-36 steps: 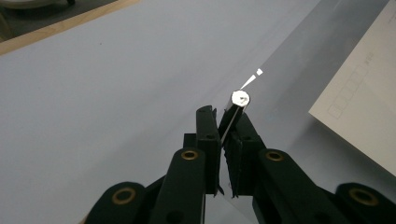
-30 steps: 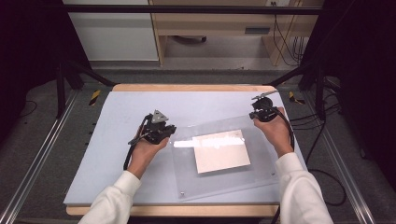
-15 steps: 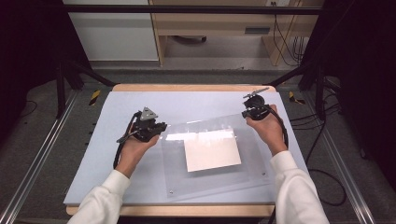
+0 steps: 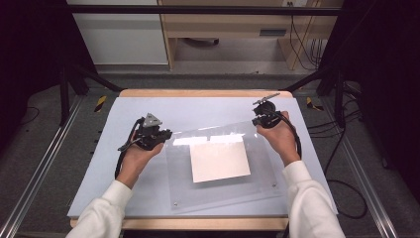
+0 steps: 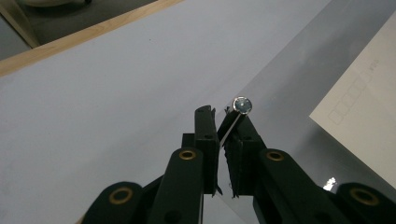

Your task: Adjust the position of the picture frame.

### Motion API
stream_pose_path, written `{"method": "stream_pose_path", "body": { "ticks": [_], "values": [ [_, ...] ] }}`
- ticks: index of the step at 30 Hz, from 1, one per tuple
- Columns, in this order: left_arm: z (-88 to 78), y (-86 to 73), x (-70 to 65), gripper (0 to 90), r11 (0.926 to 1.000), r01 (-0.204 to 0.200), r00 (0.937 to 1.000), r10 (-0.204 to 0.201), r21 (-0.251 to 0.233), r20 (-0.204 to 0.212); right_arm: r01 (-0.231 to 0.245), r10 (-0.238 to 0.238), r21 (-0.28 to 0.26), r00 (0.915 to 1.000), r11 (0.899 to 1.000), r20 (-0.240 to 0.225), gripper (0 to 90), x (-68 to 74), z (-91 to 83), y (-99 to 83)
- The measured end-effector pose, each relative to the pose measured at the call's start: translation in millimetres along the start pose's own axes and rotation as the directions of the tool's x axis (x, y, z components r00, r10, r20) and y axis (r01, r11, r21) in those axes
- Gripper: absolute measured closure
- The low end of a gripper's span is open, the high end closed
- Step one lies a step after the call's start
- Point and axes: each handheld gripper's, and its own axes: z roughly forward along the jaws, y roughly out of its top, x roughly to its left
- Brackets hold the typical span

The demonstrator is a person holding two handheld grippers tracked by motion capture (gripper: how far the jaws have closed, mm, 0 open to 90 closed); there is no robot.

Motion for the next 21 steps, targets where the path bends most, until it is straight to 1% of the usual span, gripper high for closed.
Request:
{"method": "stream_pose_path", "body": {
  "ticks": [3, 5, 6, 14, 17, 21],
  "values": [
    [-2.8, -0.2, 2.0, 82.8, 1.0000, -0.003, 1.0000, 0.003, 0.002, -0.002, 0.007, -0.007, 0.001, 1.0000, 1.000, -0.003, 85.5, 2.7, -0.2, 1.3],
    [-4.0, -0.3, 3.3, 82.7, 1.0000, 0.003, 1.0000, -0.003, -0.004, -0.002, 0.010, -0.010, -0.002, 0.9999, 1.000, -0.005, 85.5, 4.3, -0.7, 2.3],
    [-4.9, -0.2, 4.6, 82.7, 1.0000, -0.002, 1.0000, 0.002, 0.001, -0.003, 0.011, -0.011, -0.001, 0.9999, 1.000, -0.002, 85.5, 5.5, -1.5, 2.7],
    [-7.3, -1.9, 10.0, 82.5, 1.0000, 0.009, 1.0000, -0.009, -0.001, -0.002, 0.025, -0.025, -0.003, 0.9997, 1.000, -0.004, 85.5, 11.7, -3.5, 3.8],
    [-8.7, -1.9, 10.4, 82.5, 1.0000, 0.009, 1.0000, -0.009, 0.003, -0.001, 0.023, -0.023, -0.004, 0.9997, 1.000, -0.006, 85.5, 13.6, -3.9, 3.6],
    [-10.5, -1.0, 11.7, 82.5, 0.9999, -0.005, 1.0000, 0.005, 0.010, 0.004, 0.024, -0.024, -0.005, 0.9997, 1.000, -0.010, 85.4, 14.9, -5.1, 2.7]
  ]
}}
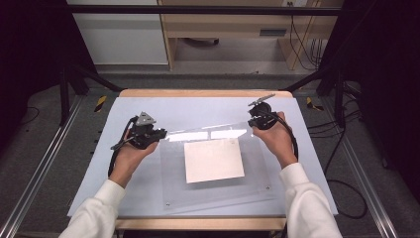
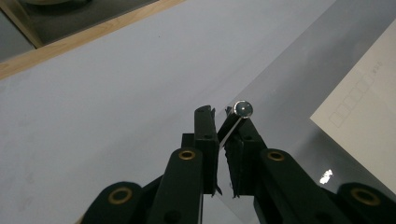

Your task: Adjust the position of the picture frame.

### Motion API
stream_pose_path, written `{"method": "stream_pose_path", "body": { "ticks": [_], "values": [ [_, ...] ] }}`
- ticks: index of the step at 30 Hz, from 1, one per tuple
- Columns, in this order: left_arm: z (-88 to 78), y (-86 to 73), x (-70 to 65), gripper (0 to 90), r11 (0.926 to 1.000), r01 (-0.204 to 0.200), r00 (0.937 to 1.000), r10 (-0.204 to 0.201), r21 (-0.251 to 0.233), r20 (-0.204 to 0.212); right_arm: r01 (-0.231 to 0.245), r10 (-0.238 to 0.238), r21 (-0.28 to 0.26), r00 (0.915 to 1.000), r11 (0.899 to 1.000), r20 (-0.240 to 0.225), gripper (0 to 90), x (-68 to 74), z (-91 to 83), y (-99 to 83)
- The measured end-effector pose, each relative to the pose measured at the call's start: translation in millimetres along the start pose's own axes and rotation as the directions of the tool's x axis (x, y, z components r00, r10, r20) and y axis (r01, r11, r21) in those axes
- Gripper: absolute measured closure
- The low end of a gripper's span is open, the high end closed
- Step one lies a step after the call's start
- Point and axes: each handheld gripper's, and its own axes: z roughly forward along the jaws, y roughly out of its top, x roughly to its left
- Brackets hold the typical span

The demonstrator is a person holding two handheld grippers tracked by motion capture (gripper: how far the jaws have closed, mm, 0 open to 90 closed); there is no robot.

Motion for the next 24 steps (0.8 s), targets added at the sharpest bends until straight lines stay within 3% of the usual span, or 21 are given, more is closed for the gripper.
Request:
{"method": "stream_pose_path", "body": {
  "ticks": [14, 24],
  "values": [
    [-13.3, -2.7, 13.9, 82.3, 0.9999, -0.004, 1.0000, 0.004, 0.010, 0.005, 0.015, -0.015, 0.011, 0.9998, 1.000, -0.014, 85.4, 19.7, -6.8, -2.4],
    [-10.6, -6.8, 21.3, 82.3, 0.9992, -0.007, 0.9998, 0.006, 0.039, 0.019, 0.023, -0.022, 0.034, 0.9995, 0.999, -0.024, 85.4, 31.8, -4.5, -8.7]
  ]
}}
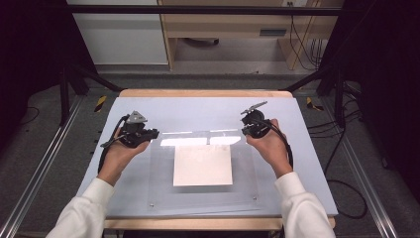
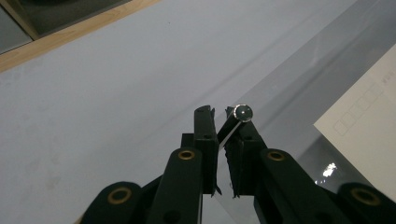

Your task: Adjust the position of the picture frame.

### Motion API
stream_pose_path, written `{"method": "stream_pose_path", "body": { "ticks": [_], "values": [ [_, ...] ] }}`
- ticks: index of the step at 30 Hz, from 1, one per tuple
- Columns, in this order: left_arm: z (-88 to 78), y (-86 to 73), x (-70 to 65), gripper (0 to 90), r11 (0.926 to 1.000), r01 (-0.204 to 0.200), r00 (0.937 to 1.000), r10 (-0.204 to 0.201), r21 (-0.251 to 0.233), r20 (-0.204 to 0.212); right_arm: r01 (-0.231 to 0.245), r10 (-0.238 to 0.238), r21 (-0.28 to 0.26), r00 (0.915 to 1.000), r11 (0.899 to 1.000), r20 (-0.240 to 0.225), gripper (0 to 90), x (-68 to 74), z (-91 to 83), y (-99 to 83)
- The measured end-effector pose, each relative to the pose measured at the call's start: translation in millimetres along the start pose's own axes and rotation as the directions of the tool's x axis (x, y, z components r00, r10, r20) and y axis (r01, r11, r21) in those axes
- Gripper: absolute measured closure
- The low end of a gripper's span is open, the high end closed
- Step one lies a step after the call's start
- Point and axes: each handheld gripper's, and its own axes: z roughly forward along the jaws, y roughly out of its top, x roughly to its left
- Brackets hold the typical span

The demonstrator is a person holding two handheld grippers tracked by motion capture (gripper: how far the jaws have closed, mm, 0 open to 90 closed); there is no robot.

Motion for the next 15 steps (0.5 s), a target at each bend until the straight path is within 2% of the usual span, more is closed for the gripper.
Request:
{"method": "stream_pose_path", "body": {
  "ticks": [8, 15],
  "values": [
    [3.8, -1.4, -0.6, 82.3, 0.9999, -0.008, 0.9999, 0.008, 0.008, 0.012, 0.002, -0.002, 0.011, 1.0000, 1.000, 0.003, 85.3, 3.1, -1.2, -8.2],
    [6.8, -2.4, -0.3, 82.2, 0.9998, -0.008, 1.0000, 0.007, 0.019, 0.006, -0.005, 0.005, 0.022, 1.0000, 1.000, 0.001, 85.3, 5.4, 2.7, -13.0]
  ]
}}
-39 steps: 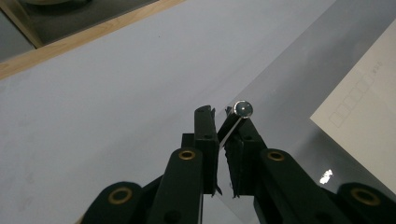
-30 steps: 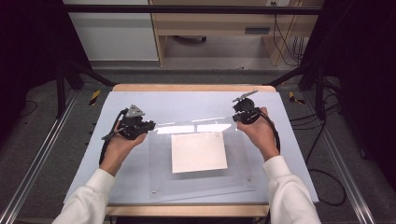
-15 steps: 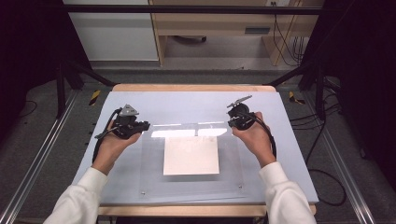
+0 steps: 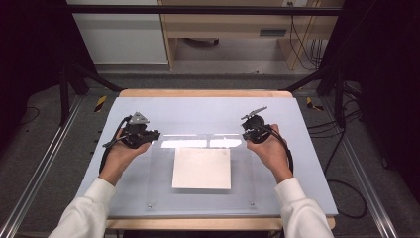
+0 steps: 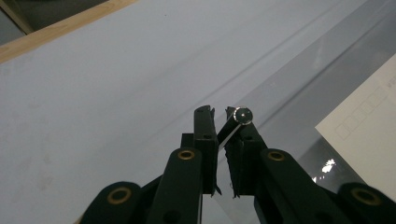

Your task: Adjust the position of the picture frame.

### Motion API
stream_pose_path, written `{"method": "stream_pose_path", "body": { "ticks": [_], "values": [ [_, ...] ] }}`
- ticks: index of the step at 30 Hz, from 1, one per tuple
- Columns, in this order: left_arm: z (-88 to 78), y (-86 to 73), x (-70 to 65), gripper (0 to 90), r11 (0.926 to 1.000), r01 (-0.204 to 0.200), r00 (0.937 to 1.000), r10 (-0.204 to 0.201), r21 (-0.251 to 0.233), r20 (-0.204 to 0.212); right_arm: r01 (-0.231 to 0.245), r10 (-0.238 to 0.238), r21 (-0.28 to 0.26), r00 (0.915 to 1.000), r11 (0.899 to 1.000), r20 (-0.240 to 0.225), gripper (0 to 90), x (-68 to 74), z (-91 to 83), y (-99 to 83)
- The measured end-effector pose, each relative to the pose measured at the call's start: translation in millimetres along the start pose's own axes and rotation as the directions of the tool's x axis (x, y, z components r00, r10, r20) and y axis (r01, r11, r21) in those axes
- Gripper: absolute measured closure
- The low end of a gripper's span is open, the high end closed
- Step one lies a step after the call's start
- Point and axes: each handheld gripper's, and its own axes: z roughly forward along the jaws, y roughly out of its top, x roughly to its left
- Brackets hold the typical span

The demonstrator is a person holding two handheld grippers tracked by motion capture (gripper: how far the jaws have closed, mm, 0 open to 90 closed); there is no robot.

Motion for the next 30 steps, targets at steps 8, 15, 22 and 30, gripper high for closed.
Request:
{"method": "stream_pose_path", "body": {
  "ticks": [8, 15, 22, 30],
  "values": [
    [10.4, -4.8, 2.6, 82.1, 0.9999, 0.005, 1.0000, -0.005, 0.014, 0.001, 0.002, -0.002, 0.025, 1.0000, 1.000, -0.007, 85.3, 0.0, 8.3, -1.5],
    [18.0, -8.0, 1.8, 82.0, 0.9997, 0.022, 0.9998, -0.022, 0.013, 0.002, -0.007, 0.008, 0.027, 0.9997, 1.000, -0.023, 85.2, -4.5, 16.8, -6.7],
    [28.2, -7.5, 1.9, 82.8, 0.9992, 0.019, 0.9998, -0.019, 0.037, -0.006, -0.023, 0.023, 0.029, 0.9995, 0.999, -0.020, 85.3, -8.8, 23.4, -8.5],
    [35.6, -10.3, 1.1, 83.4, 0.9985, 0.028, 0.9995, -0.028, 0.047, -0.012, -0.046, 0.047, 0.033, 0.9987, 0.998, -0.020, 85.3, -8.3, 29.1, -13.9]
  ]
}}
